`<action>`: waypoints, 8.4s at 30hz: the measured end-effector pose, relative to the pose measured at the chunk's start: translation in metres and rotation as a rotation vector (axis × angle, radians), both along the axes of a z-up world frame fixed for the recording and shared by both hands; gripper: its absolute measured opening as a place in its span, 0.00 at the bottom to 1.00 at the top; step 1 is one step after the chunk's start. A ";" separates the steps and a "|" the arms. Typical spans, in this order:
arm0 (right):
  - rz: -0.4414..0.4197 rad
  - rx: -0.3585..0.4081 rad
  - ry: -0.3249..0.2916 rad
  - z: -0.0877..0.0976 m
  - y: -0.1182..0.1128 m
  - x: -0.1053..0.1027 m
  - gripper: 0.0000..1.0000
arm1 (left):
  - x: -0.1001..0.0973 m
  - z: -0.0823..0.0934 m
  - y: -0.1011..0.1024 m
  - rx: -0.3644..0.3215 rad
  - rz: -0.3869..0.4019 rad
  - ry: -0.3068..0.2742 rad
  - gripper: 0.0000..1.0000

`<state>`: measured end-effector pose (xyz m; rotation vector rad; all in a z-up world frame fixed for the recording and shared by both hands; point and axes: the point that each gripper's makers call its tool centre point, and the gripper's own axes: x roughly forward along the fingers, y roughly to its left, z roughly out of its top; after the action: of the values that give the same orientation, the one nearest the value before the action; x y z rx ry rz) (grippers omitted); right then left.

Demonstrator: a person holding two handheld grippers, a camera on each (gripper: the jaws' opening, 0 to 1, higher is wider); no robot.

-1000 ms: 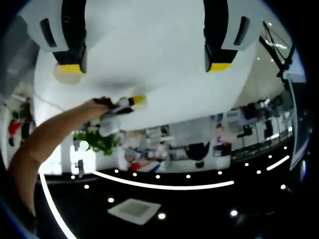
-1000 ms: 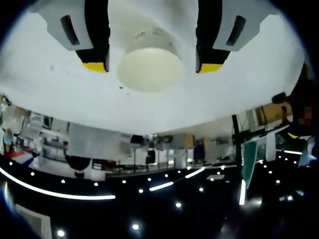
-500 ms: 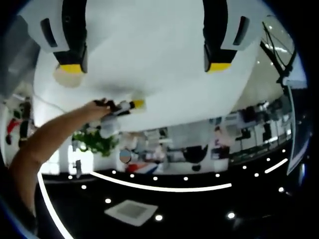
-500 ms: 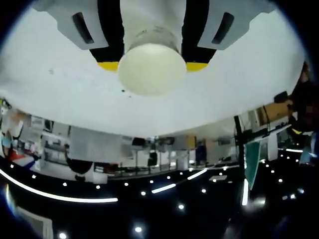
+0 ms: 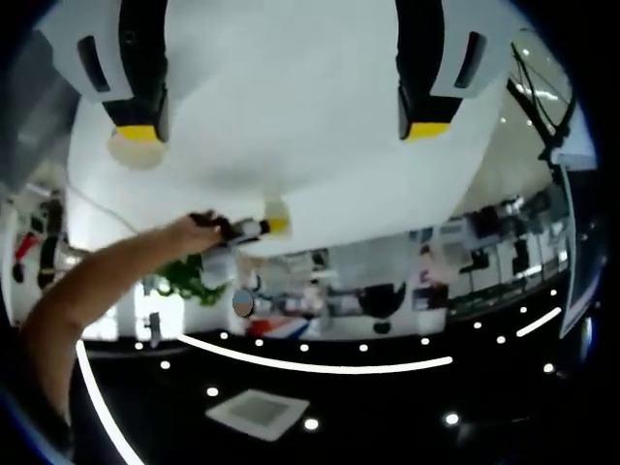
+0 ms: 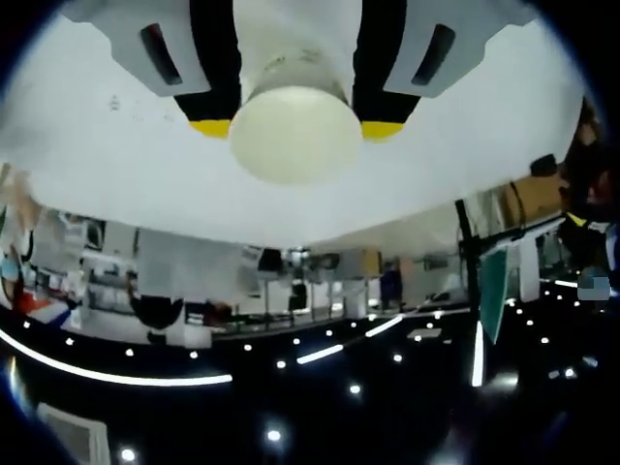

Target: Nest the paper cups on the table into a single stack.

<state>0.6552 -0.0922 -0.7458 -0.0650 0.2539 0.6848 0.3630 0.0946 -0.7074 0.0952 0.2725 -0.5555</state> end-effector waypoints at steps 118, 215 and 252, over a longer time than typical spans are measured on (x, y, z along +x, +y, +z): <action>0.263 0.022 -0.126 0.167 0.039 -0.268 0.42 | -0.055 0.008 -0.012 -0.082 -0.045 0.163 0.98; 0.259 -0.019 0.001 0.014 0.045 -0.336 0.65 | -0.067 -0.012 -0.036 -0.023 -0.105 0.139 0.98; 0.483 -0.368 0.135 -0.056 0.002 -0.355 0.57 | -0.062 -0.095 -0.112 0.298 -0.528 0.240 0.68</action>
<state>0.3001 -0.0901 -0.8023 -0.4441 0.5017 1.1178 0.3013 -0.0170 -0.8025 0.3981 0.5713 -1.0517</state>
